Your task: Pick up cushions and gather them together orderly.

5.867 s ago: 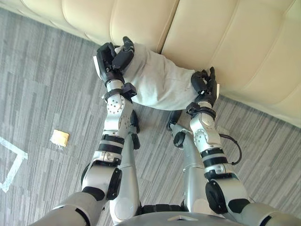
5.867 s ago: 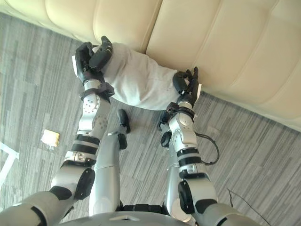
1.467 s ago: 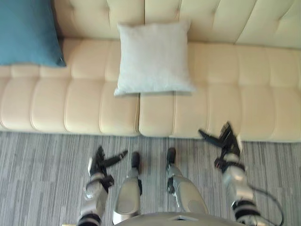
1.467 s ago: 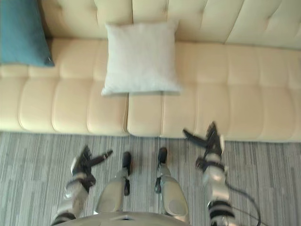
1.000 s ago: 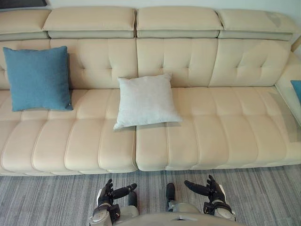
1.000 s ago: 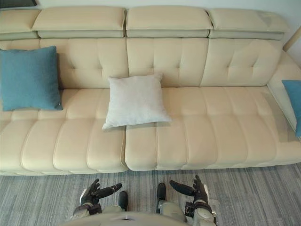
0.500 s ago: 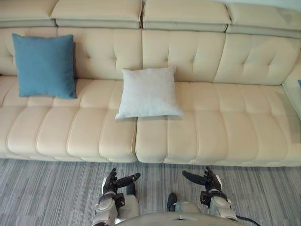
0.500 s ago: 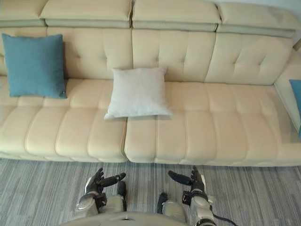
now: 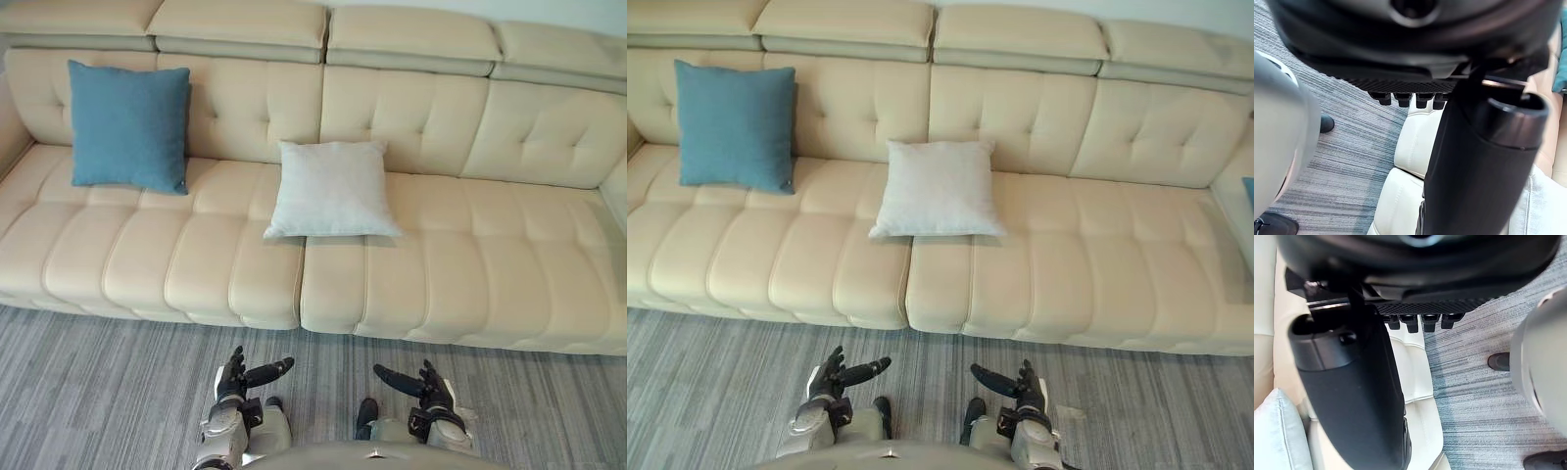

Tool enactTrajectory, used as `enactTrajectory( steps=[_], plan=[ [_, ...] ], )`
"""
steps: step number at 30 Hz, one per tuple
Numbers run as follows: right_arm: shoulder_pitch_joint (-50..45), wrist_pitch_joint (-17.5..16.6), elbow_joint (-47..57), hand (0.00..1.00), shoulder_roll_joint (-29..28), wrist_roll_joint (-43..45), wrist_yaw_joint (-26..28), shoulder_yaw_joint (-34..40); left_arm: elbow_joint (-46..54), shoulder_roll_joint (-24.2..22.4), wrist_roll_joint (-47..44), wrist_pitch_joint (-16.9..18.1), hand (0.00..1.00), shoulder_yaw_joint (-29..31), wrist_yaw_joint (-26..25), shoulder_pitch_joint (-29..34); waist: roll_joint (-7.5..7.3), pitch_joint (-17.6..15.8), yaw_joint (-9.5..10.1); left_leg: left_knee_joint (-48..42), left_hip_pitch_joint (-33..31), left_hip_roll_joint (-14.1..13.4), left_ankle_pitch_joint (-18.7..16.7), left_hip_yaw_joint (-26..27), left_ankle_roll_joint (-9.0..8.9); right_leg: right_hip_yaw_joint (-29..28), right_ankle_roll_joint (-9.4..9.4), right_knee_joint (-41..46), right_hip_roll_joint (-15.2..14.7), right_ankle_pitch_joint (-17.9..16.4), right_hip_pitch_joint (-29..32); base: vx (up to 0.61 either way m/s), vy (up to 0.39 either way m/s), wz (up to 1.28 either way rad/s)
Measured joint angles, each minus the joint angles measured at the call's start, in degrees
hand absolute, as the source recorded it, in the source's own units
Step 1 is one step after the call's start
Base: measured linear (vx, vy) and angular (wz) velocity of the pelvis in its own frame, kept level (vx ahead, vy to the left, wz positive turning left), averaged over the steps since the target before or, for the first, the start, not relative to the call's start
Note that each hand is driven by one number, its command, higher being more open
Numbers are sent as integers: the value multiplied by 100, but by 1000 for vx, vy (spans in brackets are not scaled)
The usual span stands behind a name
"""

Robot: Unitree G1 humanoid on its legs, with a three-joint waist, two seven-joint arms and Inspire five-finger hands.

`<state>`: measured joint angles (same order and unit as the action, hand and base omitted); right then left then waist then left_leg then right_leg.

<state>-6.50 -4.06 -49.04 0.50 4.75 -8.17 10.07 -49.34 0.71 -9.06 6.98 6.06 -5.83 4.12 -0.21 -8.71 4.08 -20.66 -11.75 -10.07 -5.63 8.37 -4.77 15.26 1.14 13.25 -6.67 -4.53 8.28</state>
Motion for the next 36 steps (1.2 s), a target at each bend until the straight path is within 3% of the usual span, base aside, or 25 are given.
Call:
enactTrajectory(
  steps=[1, 2, 3, 7, 12, 18, 19, 21, 22, 23, 24, 25, 26, 27, 29, 30, 32, 34, 35, 36],
  plan=[
    [7, 1, 0, 100, 2, 2, 1, 17, -5, -34, 21, -4, 100, 7, -1, 8, 74, 25, -5, 91, 83, -4, -112, -46, -43, -34, 43, 5, 22, 17, 23, -41, 203, -24],
    [60, 14, -4, 100, -17, 4, 3, 41, -19, -60, 25, -17, 100, 26, 2, 6, 34, 3, -8, 197, 128, 41, -229, -33, 3, -136, 79, 7, 7, 37, 65, -89, 211, -32],
    [79, 25, 0, 100, -160, 3, 45, 25, -33, 9, 27, -24, 100, 65, -7, 0, -103, 34, -17, 280, 161, 117, -207, 107, 41, -238, 233, -111, -59, 170, 51, -96, 200, -31],
    [61, 33, -74, 100, -287, 5, 73, 37, -231, 84, 29, -58, 100, 138, -16, -3, -203, 150, -67, 721, 548, 324, -157, 460, 107, -558, 355, -611, -128, 485, -157, -36, 138, -41],
    [71, 57, -339, 100, -194, 95, 64, 407, -621, 169, 77, -121, 100, 135, 6, 3, -69, 278, -172, 1130, 973, 567, -64, 726, 214, -972, 432, -1307, -136, 888, -442, 49, 83, -44],
    [211, 82, -639, 100, -55, 206, 56, 441, -842, 311, 296, -157, 100, 128, 20, -8, -164, 233, -202, 1152, 1164, 534, -96, 944, 185, -1517, 322, -1374, 19, 1073, -292, 47, 14, -54],
    [294, 85, -726, 100, -20, 206, 56, 426, -841, 318, 297, -157, 100, 129, 20, -29, -175, 223, -222, 1165, 1165, 494, -139, 1035, 172, -1414, 237, -1461, 82, 1227, -229, -51, -7, -86],
    [493, 90, -813, 100, -10, 206, 58, 366, -849, 341, 297, -163, 100, 144, 10, -23, -183, 192, -220, 1239, 1209, 376, -214, 1369, 144, -572, -219, -1707, 255, 1545, -132, -80, -86, -120],
    [670, 92, -813, 100, 31, 206, 62, 394, -874, 333, 297, -228, 100, 136, 10, -48, -83, 92, -229, 1251, 1291, 201, -201, 1770, 148, 569, -679, -1436, 123, 1098, -85, -52, -111, -158],
    [725, 90, -808, 100, 96, 207, 50, 426, -867, 304, 294, -246, 100, 89, 11, -38, 42, 25, -232, 1239, 1428, 60, -185, 2121, 122, 1742, -790, -826, -131, 781, -11, 0, -74, -152],
    [721, 83, -807, 100, 103, 207, 49, 425, -865, 295, 294, -245, 100, 50, 17, -34, 54, 15, -236, 1228, 1496, 38, -181, 2253, 108, 2160, -826, -609, -254, 755, -27, 34, -24, -121],
    [679, 84, -809, 100, 107, 206, 49, 418, -866, 364, 296, -245, 100, -31, 16, -17, -39, 57, -250, 1219, 1548, 94, -180, 2347, 59, 2316, -590, -583, -280, 704, -39, 30, -41, -69],
    [673, 84, -812, 100, 124, 206, 44, 418, -865, 378, 296, -244, 100, -40, 15, -40, -29, 55, -279, 1230, 1559, 93, -170, 2344, 37, 2245, -414, -628, -236, 742, -41, 29, -87, -79],
    [624, 86, -821, 100, 205, 206, 40, 423, -846, 398, 297, -236, 100, -81, 18, -97, 46, 14, -304, 1264, 1625, 23, -116, 2303, -53, 1990, -377, -783, -47, 777, -23, 33, -130, -82],
    [571, 96, -835, 100, 254, 207, 36, 424, -840, 379, 298, -235, 100, -119, 24, -81, 95, -5, -301, 1141, 1714, -98, -121, 2294, -76, 1730, -414, -857, 104, 710, -18, 46, -172, -90],
    [520, 97, -847, 100, 235, 208, 32, 426, -840, 373, 298, -235, 100, -118, 32, -63, 80, -23, -296, 575, 1628, -334, -208, 2239, -176, 1567, -452, -843, 228, 621, -40, 62, -220, -83],
    [426, 96, -891, 100, 227, 211, 30, 422, -827, 344, 295, -233, 100, -120, 60, -66, 62, -55, -305, -550, 1284, -732, -266, 2093, -82, 1431, -508, -932, 413, 554, -136, 76, -258, -67],
    [292, 109, -922, 100, 255, 260, -16, 395, -739, 381, 291, -157, 100, -121, 109, -80, 207, -133, -262, -2163, 629, -1311, 164, 1378, 463, 1377, -528, -1284, 861, 421, -573, 159, -347, -76],
    [326, 105, -901, 100, 287, 288, -42, 394, -727, 351, 288, -135, 100, -117, 92, -70, 236, -186, -254, -2473, 534, -1376, 167, 1211, 434, 1352, -628, -872, 818, 296, -439, 197, -166, -96],
    [370, 108, -906, 100, 340, 428, -94, 450, -655, 345, 286, -126, 100, -124, 83, -111, 321, -327, -271, -2890, 339, -1247, -322, 643, 171, 1110, -721, -661, 902, 127, -511, 138, -9, -88]
  ],
)
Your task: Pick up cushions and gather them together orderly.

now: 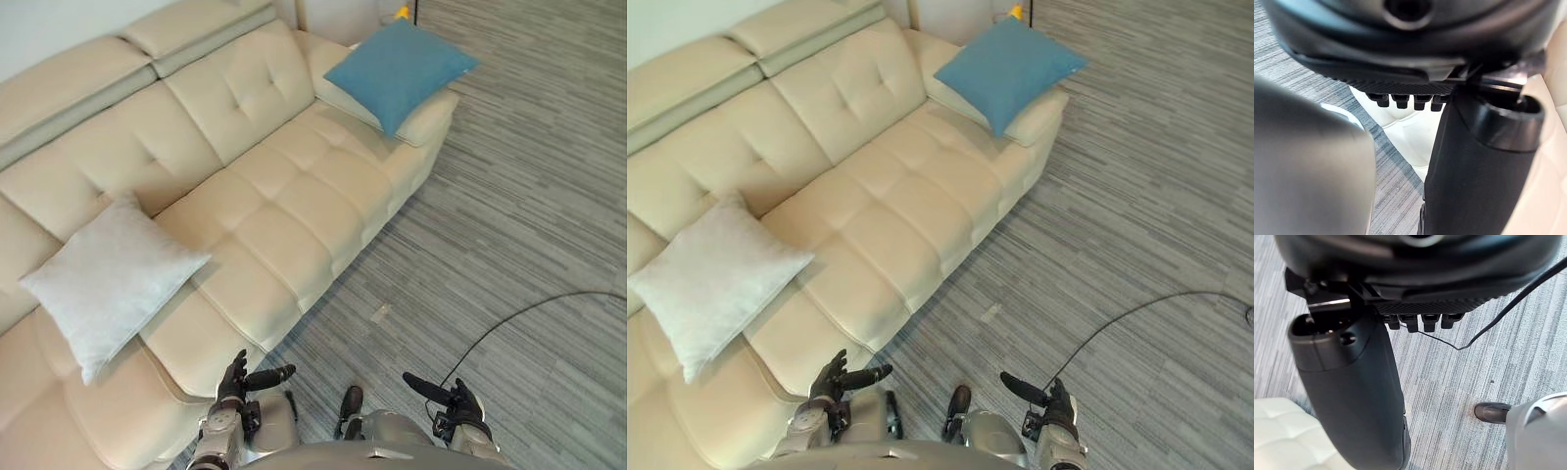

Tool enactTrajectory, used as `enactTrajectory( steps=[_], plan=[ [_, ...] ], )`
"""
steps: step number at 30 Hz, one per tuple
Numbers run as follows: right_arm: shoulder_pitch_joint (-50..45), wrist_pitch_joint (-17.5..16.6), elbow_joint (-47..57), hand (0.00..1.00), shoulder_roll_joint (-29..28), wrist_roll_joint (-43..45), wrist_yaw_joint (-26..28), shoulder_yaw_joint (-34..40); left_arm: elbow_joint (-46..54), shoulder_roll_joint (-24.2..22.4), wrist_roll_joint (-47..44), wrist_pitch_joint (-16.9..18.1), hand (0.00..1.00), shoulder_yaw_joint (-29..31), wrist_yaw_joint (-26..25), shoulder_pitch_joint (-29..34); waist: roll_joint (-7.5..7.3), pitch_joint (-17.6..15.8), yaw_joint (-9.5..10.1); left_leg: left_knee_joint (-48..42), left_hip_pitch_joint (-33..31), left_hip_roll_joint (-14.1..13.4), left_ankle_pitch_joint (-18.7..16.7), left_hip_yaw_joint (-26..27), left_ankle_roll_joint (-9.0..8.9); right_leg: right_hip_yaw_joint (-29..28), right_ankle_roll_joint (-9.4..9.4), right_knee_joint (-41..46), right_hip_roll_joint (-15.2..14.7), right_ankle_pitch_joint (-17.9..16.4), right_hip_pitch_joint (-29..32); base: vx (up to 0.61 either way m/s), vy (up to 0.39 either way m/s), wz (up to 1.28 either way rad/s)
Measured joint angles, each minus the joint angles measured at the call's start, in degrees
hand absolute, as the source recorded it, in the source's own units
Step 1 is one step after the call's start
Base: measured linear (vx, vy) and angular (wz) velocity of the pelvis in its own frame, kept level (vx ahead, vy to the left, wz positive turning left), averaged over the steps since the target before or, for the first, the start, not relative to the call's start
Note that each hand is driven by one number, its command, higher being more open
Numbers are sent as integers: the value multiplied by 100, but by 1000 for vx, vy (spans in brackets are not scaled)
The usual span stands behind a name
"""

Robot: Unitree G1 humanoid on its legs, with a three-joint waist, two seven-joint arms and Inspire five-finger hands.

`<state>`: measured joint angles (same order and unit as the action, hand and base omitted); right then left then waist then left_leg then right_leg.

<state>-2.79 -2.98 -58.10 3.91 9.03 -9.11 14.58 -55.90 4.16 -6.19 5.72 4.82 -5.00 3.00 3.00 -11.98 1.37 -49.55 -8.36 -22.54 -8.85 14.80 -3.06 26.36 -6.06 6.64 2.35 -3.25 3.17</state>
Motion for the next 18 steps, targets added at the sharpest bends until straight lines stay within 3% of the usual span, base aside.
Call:
enactTrajectory(
  steps=[1, 2, 3, 4, 7, 8, 9, 10, 13, 14, 15, 16, 18],
  plan=[
    [42, -2, -6, 100, 13, 7, -25, -1, 15, -17, -1, -9, 100, -17, 15, -17, -74, -35, 16, 48, -210, 373, -313, -155, -7, -194, -16, -12, -25, -10, -29, 118, -30, -80],
    [66, -10, 1, 100, 10, 7, -30, -1, 74, -30, -25, -11, 100, 0, 24, -17, -105, -53, 18, 117, -327, 549, -422, -177, -2, -294, -17, -31, -48, -12, -39, 88, -108, -80],
    [88, -22, 7, 100, 15, 8, -41, 12, 223, -28, -25, 4, 100, -10, 4, -20, -200, -98, 72, 574, -607, 967, -507, -291, -14, -508, -14, -130, -64, -9, -48, 92, -97, -90],
    [85, -23, 14, 100, 11, 8, -47, 18, 295, -64, -26, 4, 100, -12, -9, -20, -192, -96, 155, 1326, -750, 1310, -493, -528, -54, -650, -8, -238, -36, -5, -72, 75, -68, -94],
    [66, -21, 16, 100, -33, 9, -106, 63, 291, -100, -25, -6, 100, -4, -34, -22, -157, -109, 183, 2663, -846, 1738, -292, -1072, -170, -889, 42, -412, 64, 29, -194, 146, -25, -75],
    [44, -20, 19, 100, -91, 9, -131, 100, 296, -139, -51, 0, 100, 4, -67, -4, -119, -80, 236, 3385, -833, 1902, -70, -1472, -219, -1156, 54, -500, 188, 37, -242, 172, -10, -83],
    [33, -20, 21, 100, -105, 9, -136, 107, 288, -147, -53, -1, 100, 3, -76, -4, -95, -53, 274, 3496, -848, 1911, 14, -1581, -186, -1244, 55, -525, 239, 37, -256, 238, 10, -119],
    [10, -18, 20, 100, -141, 7, -139, 104, 285, -150, -56, -1, 100, 2, -75, 4, -85, 10, 371, 3453, -845, 1907, 234, -1711, -37, -1435, 50, -512, 313, 34, -263, 345, 45, -125],
    [-142, -23, 276, 100, -255, 4, -145, 100, 274, -131, -32, -23, 100, -17, -48, 21, -114, 102, 396, 3351, -618, 1864, 588, -1534, 86, -1916, 239, 73, 322, -397, -174, 411, 62, -93],
    [-180, -14, 246, 100, -284, 2, -144, 101, 265, -75, -29, -31, 100, -13, -28, 29, -247, 144, 399, 3247, -471, 1878, 442, -1303, 98, -2063, 492, 634, 182, -774, -37, 403, 80, -67],
    [-203, -15, 246, 100, -295, -1, -140, 100, 260, -64, -26, -36, 100, -17, -24, 42, -272, 174, 398, 3242, -419, 1881, 381, -1232, 107, -2082, 661, 836, 143, -885, 11, 386, 87, -67],
    [-208, -19, 249, 100, -323, -5, -128, 89, 225, -56, -17, -52, 100, -24, -15, 45, -307, 213, 394, 3239, -253, 1877, 228, -1062, 154, -2050, 1062, 1513, 24, -1103, 236, 307, 70, -46],
    [-185, -14, 244, 100, -313, -14, -79, 37, 205, 21, -10, -71, 100, -167, -17, 54, -350, 213, 385, 3243, 23, 1884, 15, -906, 208, -1742, 1302, 2540, -200, -1179, 526, 341, 75, -43]
  ],
)
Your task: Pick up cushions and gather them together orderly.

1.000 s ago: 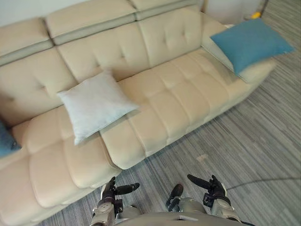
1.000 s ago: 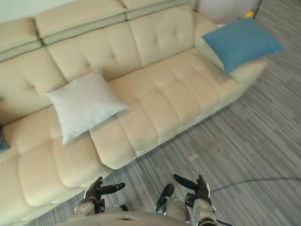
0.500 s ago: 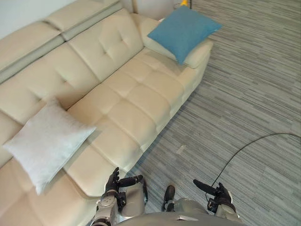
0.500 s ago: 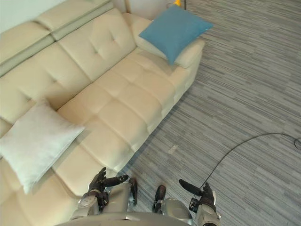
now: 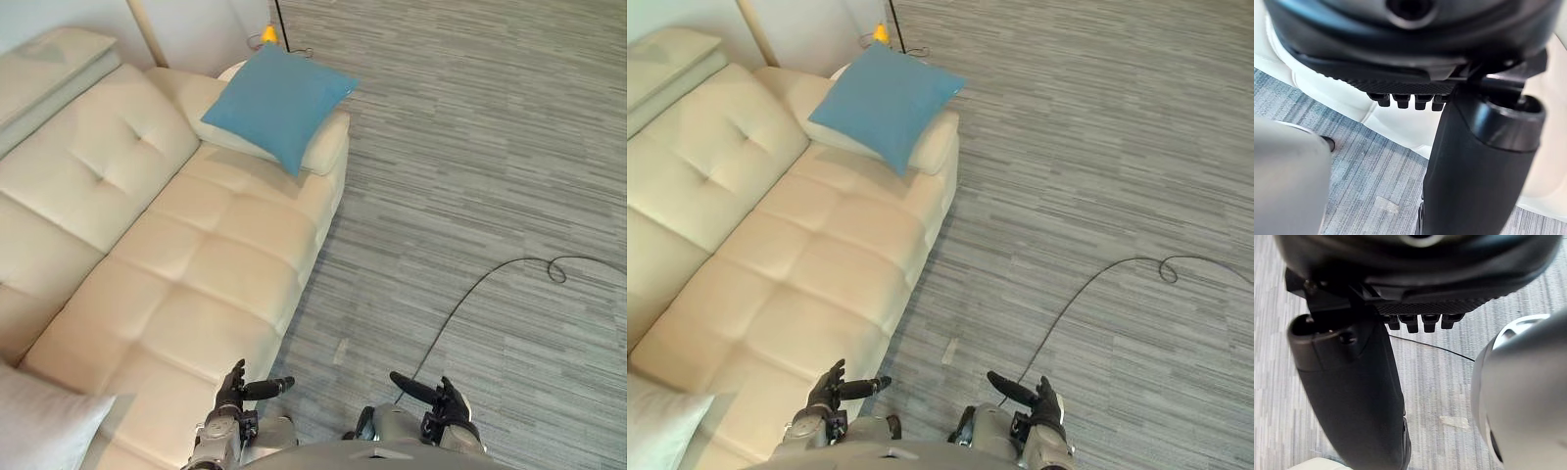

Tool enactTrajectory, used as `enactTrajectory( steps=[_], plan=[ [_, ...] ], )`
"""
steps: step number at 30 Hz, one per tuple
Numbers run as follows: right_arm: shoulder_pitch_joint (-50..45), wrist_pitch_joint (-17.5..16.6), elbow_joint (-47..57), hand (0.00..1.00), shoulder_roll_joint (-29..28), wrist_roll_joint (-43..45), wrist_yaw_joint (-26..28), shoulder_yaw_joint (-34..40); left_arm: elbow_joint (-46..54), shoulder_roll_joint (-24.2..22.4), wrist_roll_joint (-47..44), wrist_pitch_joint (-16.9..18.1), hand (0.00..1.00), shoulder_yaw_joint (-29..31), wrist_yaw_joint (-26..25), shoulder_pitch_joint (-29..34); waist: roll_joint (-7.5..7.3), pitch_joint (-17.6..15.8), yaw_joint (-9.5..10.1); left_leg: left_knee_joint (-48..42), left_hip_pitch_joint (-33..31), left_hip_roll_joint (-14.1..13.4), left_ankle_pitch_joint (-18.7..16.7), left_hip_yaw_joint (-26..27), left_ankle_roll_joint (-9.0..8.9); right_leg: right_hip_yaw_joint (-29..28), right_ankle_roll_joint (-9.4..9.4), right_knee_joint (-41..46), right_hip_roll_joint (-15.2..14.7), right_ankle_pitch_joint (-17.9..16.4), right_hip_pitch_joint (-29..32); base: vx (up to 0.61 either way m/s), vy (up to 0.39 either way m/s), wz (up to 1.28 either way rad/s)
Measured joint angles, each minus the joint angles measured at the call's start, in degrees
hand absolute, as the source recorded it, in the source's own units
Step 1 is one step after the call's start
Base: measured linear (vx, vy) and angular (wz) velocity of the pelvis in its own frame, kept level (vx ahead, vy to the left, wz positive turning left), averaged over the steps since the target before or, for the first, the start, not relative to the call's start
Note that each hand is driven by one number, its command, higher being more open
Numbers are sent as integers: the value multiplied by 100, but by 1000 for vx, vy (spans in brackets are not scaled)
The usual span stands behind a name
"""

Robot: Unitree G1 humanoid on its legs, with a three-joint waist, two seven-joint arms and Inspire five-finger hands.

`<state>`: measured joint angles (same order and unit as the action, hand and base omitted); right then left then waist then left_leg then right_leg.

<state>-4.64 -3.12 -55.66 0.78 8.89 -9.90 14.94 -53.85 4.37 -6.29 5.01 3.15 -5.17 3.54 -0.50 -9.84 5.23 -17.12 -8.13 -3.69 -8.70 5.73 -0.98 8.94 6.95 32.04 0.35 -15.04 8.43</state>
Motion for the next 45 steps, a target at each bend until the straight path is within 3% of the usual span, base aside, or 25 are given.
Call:
enactTrajectory(
  steps=[1, 2, 3, 5, 8, 9, 12, 14, 17, 19, 22, 25, 27, 28, 29, 31, 34, 35, 37, 38, 40, 42, 43, 44, 45],
  plan=[
    [25, 0, -3, 100, -1, -19, 36, 3, -21, 32, 0, -20, 100, -86, 9, 1, -19, -11, -43, 43, 251, 3, -131, 5, 46, 456, 69, 816, -271, 54, 232, 528, 60, -26],
    [60, 1, -27, 100, -2, -40, 68, 0, -49, 36, 0, -34, 100, -106, 6, 8, -36, -12, -70, 194, 507, 6, -175, 11, 29, 797, -135, 1327, -510, -63, 334, 450, 0, -14],
    [114, -3, -25, 100, 19, -47, 97, -27, -65, 37, 0, -56, 100, -110, -5, 16, 0, -45, -112, 367, 812, -68, -215, 11, 2, 1100, -392, 1556, -720, -238, 366, 377, -8, -8],
    [217, -11, -19, 100, 43, -68, 105, -96, -67, 94, 0, -55, 100, -100, -20, 29, 84, -101, -185, 554, 1140, -300, -248, 35, -49, 1342, -541, 1268, -851, -328, 491, 318, -83, -9],
    [353, -13, -20, 100, 31, -107, 109, -280, -69, 184, 0, -55, 100, -47, -67, 64, 44, -127, -215, 706, 1437, -589, -322, 194, -179, 1369, -370, -57, -909, -23, 805, 357, -198, -17],
    [376, -12, -40, 100, 16, -109, 109, -330, -120, 231, 4, -55, 100, -48, -63, 81, -77, -110, -231, 735, 1586, -612, -436, 260, -389, 1361, -800, -579, -872, 745, 820, 401, -292, -38],
    [509, -35, -130, 100, 50, -193, 108, -302, -247, 90, 22, -51, 100, -63, -13, 1, 114, -156, -215, 723, 1594, -813, -223, 257, -304, 1226, -1132, -640, -484, 558, 789, 351, -287, -43],
    [398, 2, -166, 100, 142, -218, 103, -257, -258, -67, 128, -45, 100, -67, 61, -81, 239, -212, -262, -590, 1126, -1021, -43, -25, -510, 1294, -1209, -1004, -297, 433, 356, 335, -279, -4],
    [180, 3, -137, 100, 152, -193, 39, -249, -85, -56, 122, -2, 100, 35, 51, -106, 234, -318, -246, -3096, 57, -1231, -295, -154, -595, 1552, -1211, -1670, -131, 432, -565, 302, -228, 42],
    [157, -4, -129, 100, 142, -195, -18, -249, 67, -42, 125, 11, 100, 44, 22, -122, 155, -380, -208, -3294, -445, -1158, -480, 111, -475, 1676, -1172, -2081, -69, 457, -1070, 204, -111, 34],
    [276, -20, -122, 100, 139, -188, -53, -201, 120, -75, 125, 51, 100, 36, 23, -206, 142, -390, -118, -1700, -927, -659, -486, 230, -353, 1725, -1060, -2522, -69, 520, -1379, 222, -11, 14],
    [332, -17, -120, 100, 87, -175, -74, -82, 121, -102, 121, 51, 100, 34, 27, -222, 139, -402, -3, 649, -909, -191, 421, 163, -262, 1735, -825, -2810, -100, 467, -1654, 257, 80, 4],
    [304, -14, -125, 100, 32, -172, -76, -84, 112, -96, 117, 51, 100, 34, 14, -218, 123, -389, 74, 898, -764, -126, 1138, 193, -193, 1676, -626, -2877, -135, 350, -1847, 350, 90, -7],
    [293, -5, -136, 100, -50, -176, -70, -86, 123, -72, 111, 54, 100, 41, 28, -233, -5, -369, 74, 760, -726, 18, 1310, 224, 43, 1668, -443, -2901, -297, 240, -1955, 376, 79, -3],
    [296, 0, -134, 100, -80, -176, -66, -93, 122, -43, 114, 59, 100, 36, 33, -246, -75, -361, 74, 654, -744, 75, 1209, 265, 74, 1666, -409, -2874, -375, 221, -1964, 483, 116, -9],
    [311, 0, -136, 100, -114, -204, -31, -100, 75, 35, 108, 60, 100, 35, 42, -268, -147, -327, 76, 92, -732, 146, 640, 432, 133, 1327, -108, -2049, -724, 35, -1796, 476, 174, -26],
    [242, 17, -131, 100, -103, -207, 57, -127, -64, 84, 105, 35, 100, -144, 51, -232, -167, -292, 14, 101, -58, 263, 121, 539, 247, 997, 241, 1031, -1471, 214, -811, 436, 196, -15],
    [258, 15, -134, 100, -46, -216, 90, -165, -67, 119, 105, 18, 100, -226, 47, -213, -163, -295, -31, 179, 224, 276, -12, 499, 271, 1054, 113, 1956, -1694, 156, -456, 435, 132, 3],
    [274, 0, -124, 100, 8, -216, 98, -219, -75, 123, 103, -7, 100, -227, 39, -171, -142, -297, -110, 366, 598, 267, -70, 378, 260, 1164, -75, 2348, -1732, 22, -188, 358, 26, 30],
    [280, -8, -122, 100, 48, -217, 101, -272, -109, 123, 100, -14, 100, -226, 31, -139, -103, -317, -198, 592, 935, 202, -76, 248, 250, 1181, -279, 2127, -1596, -121, 33, 378, -23, 50],
    [290, -16, -77, 100, 93, -217, 109, -282, -115, 101, 72, -18, 100, -224, 17, -154, -35, -358, -266, 740, 1198, 31, -87, 122, 230, 1157, -348, 1415, -1345, -181, 313, 419, -152, 50],
    [278, -17, -13, 100, 133, -215, 105, -341, -117, 101, 54, -18, 100, -226, 13, -145, 8, -380, -286, 817, 1353, -201, -100, 11, 169, 936, -256, -100, -1034, 27, 661, 389, -237, 50],
    [268, -17, -4, 100, 126, -207, 102, -341, -126, 116, 54, -17, 100, -226, 15, -140, -80, -374, -307, 834, 1427, -247, -181, -31, -8, 677, -231, -1064, -957, 531, 760, 411, -327, 52],
    [289, -9, -27, 100, 158, -205, 97, -318, -213, 90, 50, -26, 100, -218, 9, -123, -22, -407, -339, 835, 1605, -415, -361, -165, -307, 642, -626, -1163, -778, 1317, 629, 416, -337, 42],
    [313, -10, -20, 100, 168, -210, 95, -316, -216, 59, 46, -30, 100, -218, 12, -104, 51, -386, -300, 848, 1581, -507, -361, -174, -316, 671, -645, -1085, -690, 1245, 629, 320, -267, 14]
  ],
)
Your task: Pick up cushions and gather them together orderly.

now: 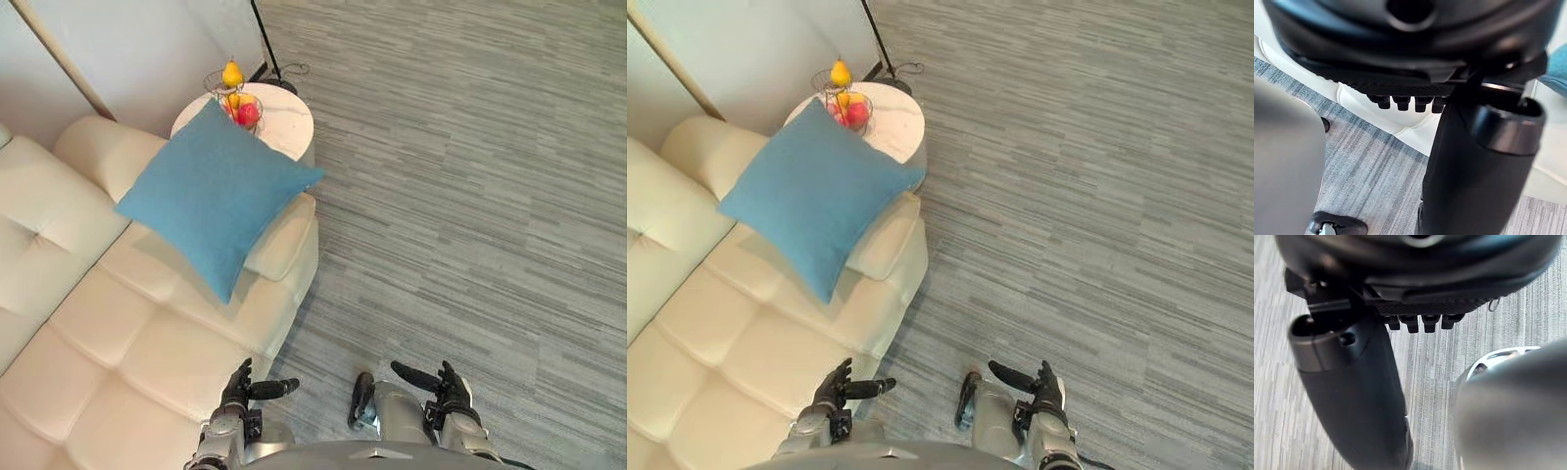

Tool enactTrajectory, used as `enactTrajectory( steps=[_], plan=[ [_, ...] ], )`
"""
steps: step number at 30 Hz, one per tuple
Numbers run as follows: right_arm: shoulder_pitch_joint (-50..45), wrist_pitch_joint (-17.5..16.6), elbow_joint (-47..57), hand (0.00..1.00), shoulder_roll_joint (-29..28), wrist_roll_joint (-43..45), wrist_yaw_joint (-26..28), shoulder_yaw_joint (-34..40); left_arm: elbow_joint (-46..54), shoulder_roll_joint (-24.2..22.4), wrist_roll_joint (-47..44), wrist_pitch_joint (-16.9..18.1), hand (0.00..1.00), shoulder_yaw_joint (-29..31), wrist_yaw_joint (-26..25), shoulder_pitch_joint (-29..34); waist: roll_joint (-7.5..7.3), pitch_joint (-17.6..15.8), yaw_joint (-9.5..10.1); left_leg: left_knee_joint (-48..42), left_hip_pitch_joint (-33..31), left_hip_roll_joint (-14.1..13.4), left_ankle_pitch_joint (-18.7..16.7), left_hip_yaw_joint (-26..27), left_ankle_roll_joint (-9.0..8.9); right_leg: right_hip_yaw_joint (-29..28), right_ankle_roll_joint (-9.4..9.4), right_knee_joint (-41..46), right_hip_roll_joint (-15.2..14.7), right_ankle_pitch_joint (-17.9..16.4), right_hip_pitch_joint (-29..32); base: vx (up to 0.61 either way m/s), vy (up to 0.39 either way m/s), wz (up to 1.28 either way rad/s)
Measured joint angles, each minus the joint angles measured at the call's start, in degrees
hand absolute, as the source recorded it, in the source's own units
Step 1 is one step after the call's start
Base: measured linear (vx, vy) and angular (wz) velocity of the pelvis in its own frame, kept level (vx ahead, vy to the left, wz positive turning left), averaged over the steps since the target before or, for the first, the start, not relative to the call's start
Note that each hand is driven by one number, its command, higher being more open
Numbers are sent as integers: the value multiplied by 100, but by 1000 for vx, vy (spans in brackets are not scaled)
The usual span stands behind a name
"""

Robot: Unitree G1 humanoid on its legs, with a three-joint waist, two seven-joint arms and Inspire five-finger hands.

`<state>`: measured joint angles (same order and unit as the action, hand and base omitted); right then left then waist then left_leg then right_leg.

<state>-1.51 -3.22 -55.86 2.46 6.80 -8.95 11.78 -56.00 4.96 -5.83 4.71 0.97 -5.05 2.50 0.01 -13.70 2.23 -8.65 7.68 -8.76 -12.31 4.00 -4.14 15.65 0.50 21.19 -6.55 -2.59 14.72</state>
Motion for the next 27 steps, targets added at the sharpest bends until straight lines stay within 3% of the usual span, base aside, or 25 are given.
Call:
enactTrajectory(
  steps=[1, 2, 3, 4, 6, 8, 10, 12, 13, 14, 15, 16, 17, 21, 23, 24, 25, 27],
  plan=[
    [24, -18, 15, 100, 7, -6, -2, 7, 6, -6, -2, 6, 100, -6, 24, 1, 15, 4, 17, 1, 0, -26, 38, 1, -4, -12, -18, 194, 17, -176, 75, 383, -415, 2],
    [52, -47, 12, 100, 5, -9, 0, 61, -45, -5, 8, 14, 100, -6, 26, 1, 17, -3, -13, -82, 110, -70, 66, -45, -44, 29, -108, 698, -28, -678, 147, 369, -429, 13],
    [36, -32, -28, 100, -14, -8, 0, 75, -65, -14, 10, 14, 100, 0, 13, 7, 34, 7, -28, -228, 116, -115, 67, -90, -48, 100, -110, 790, -26, -861, 60, 371, -448, 42],
    [-26, -16, -1, 100, -58, 0, 2, 184, -57, -28, 13, 24, 100, 27, 5, 19, 60, 24, -55, -861, -103, -225, 58, -260, -97, 263, -151, 727, 12, -1012, -178, 246, -287, 61],
    [-155, -15, 41, 100, -63, -3, 5, 189, 56, -67, 0, 23, 100, 111, 19, 26, 135, -2, -78, -3013, -1062, -550, 84, -559, -321, 662, -226, 298, 234, -1093, -837, 282, -268, 78],
    [-219, -17, 54, 100, -55, 5, -8, 181, 304, -152, -43, 32, 100, 265, 16, 70, 174, -8, 47, -4185, -1683, -758, -58, -204, -282, 855, -308, -124, 455, -1127, -1411, 348, -219, 45],
    [-206, -19, 45, 100, -70, 7, -9, 186, 385, -127, -42, 75, 100, 257, 26, 48, 108, -31, 93, -3896, -2015, -580, -220, 199, -189, 977, -296, -457, 469, -1116, -1766, 256, -106, 25],
    [-168, -19, 44, 100, -65, 7, -13, 200, 419, -130, -40, 103, 100, 242, 24, 37, 90, -43, 97, -2954, -2181, -274, -228, 429, -124, 1057, -263, -675, 428, -1096, -1965, 286, -5, 19],
    [-163, -19, 42, 100, -74, 8, -18, 235, 413, -125, -40, 101, 100, 209, 25, 21, 85, -48, 99, -2100, -2217, -70, -48, 640, -5, 1131, -225, -790, 392, -1094, -2083, 392, 62, 26],
    [-192, -16, 19, 100, -51, 8, -25, 274, 394, -127, -43, 102, 100, 172, 23, 31, 108, -35, 101, -1175, -2182, 93, 774, 928, 195, 1176, -103, -889, 422, -1134, -2243, 342, 81, 24],
    [-194, -15, -6, 100, -51, 8, -27, 274, 394, -131, -49, 102, 100, 168, 18, 44, 132, -25, 111, -1045, -2163, 118, 1146, 962, 317, 1175, -48, -896, 446, -1166, -2291, 361, 62, 28],
    [-165, 17, -109, 100, -175, 6, -28, 269, 348, -50, -55, 104, 100, 137, 18, -3, -44, 1, 119, -918, -2007, 274, 1136, 1001, 454, 1149, 42, -925, 302, -1189, -2381, 353, 50, 27],
    [-181, 17, -121, 100, -255, 4, -21, 269, 308, 35, -54, 101, 100, 127, 39, -5, -168, 68, 111, -758, -1945, 392, 1117, 979, 483, 1134, 89, -907, 212, -1167, -2380, 348, 32, 28],
    [-168, 19, -134, 100, -243, -9, -5, 271, 232, 44, -98, 91, 100, 98, 26, 8, -207, 81, 122, -745, -1617, 555, 884, 1002, 575, 1060, 226, -59, -114, -1158, -2353, 301, 75, 21],
    [-173, 18, -142, 100, -237, -44, 25, 267, 218, 53, -116, 91, 100, 76, 48, 73, -207, 107, 125, -764, -1222, 635, 634, 921, 574, 964, 495, 1349, -456, -1010, -2105, 277, 97, 27],
    [-174, 17, -143, 100, -239, -54, 32, 263, 200, 90, -121, 88, 100, 3, 45, 83, -215, 123, 98, -744, -1053, 654, 498, 752, 585, 797, 542, 2279, -637, -692, -1798, 243, 24, 44],
    [-170, 14, -146, 100, -236, -54, 44, 246, 175, 91, -121, 86, 100, -15, 48, 83, -204, 120, 64, -727, -1020, 653, 449, 657, 581, 717, 501, 2620, -680, -771, -1632, 208, -40, 61],
    [-167, 13, -133, 100, -182, -53, 97, 114, 154, 92, -131, 15, 100, -6, 24, 82, -186, 124, 54, -581, -834, 578, 398, 309, 544, 535, 331, 2624, -596, -1392, -1170, 209, -116, 72]
  ],
)
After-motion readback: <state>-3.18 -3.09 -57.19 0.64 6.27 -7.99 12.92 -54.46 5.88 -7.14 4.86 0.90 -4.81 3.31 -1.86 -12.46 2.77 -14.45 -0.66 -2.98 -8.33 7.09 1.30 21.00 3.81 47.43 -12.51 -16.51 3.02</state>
